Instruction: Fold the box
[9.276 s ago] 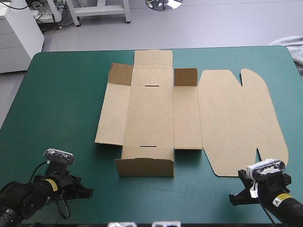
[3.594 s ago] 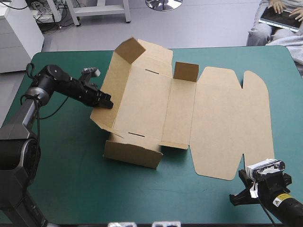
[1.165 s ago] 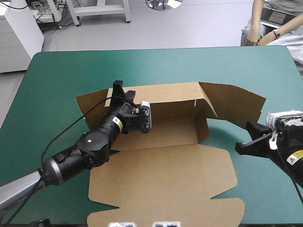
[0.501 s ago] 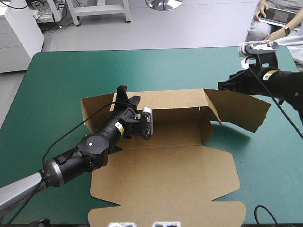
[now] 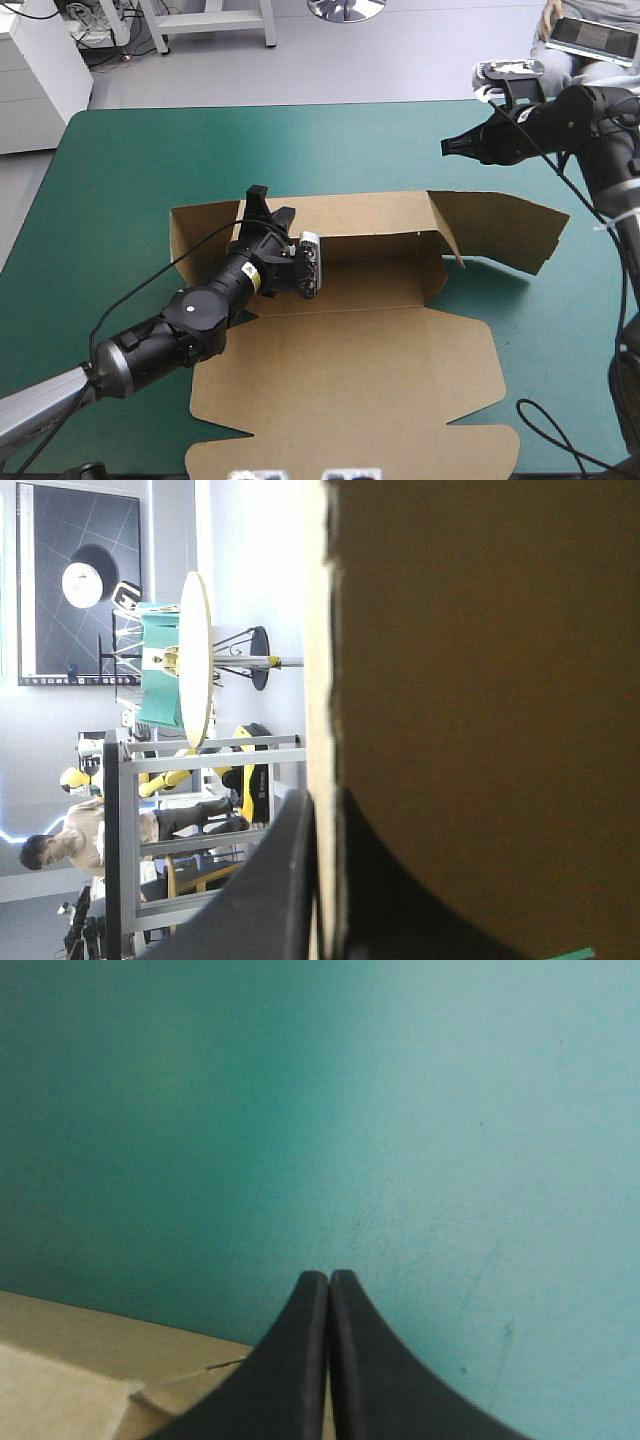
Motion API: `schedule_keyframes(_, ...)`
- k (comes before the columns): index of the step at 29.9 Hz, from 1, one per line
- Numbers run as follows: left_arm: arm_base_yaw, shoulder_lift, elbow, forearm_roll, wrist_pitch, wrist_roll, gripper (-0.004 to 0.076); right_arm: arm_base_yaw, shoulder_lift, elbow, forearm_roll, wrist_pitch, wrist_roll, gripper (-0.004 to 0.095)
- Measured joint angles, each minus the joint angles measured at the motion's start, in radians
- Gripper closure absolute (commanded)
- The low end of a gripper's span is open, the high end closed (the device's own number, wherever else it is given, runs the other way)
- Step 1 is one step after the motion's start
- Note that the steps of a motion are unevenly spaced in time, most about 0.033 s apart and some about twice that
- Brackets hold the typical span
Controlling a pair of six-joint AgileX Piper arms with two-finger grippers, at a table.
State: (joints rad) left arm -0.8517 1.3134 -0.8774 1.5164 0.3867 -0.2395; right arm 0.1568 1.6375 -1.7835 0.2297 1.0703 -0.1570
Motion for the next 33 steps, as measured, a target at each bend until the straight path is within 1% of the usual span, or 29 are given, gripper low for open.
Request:
schedule_keyframes(7,0.0,0.0,0.0,0.0,0.0,-0.003,0.0734,0.0,0.17,-0.111,-0.007,0.091,0.003,0.0927)
schedule_keyframes(12,0.0,0.0,0.0,0.002,0.0,-0.02,0.0734,-0.001,0.245,-0.157,-0.017,0.154,0.031,0.0927)
schedule_keyframes(15,0.0,0.0,0.0,0.003,0.0,-0.031,0.0734,-0.001,0.265,-0.157,-0.015,0.168,0.035,0.0927)
schedule_keyframes(22,0.0,0.0,0.0,0.004,0.003,-0.039,0.0734,-0.001,0.256,-0.133,0.011,0.168,0.037,0.0927)
schedule_keyframes(29,0.0,0.0,0.0,0.005,0.011,-0.04,0.0734,-0.001,0.188,0.04,0.006,0.168,0.007,0.0927)
schedule_keyframes(33,0.0,0.0,0.001,0.005,0.014,-0.04,0.0734,-0.001,0.136,0.094,0.007,0.169,0.001,0.0927)
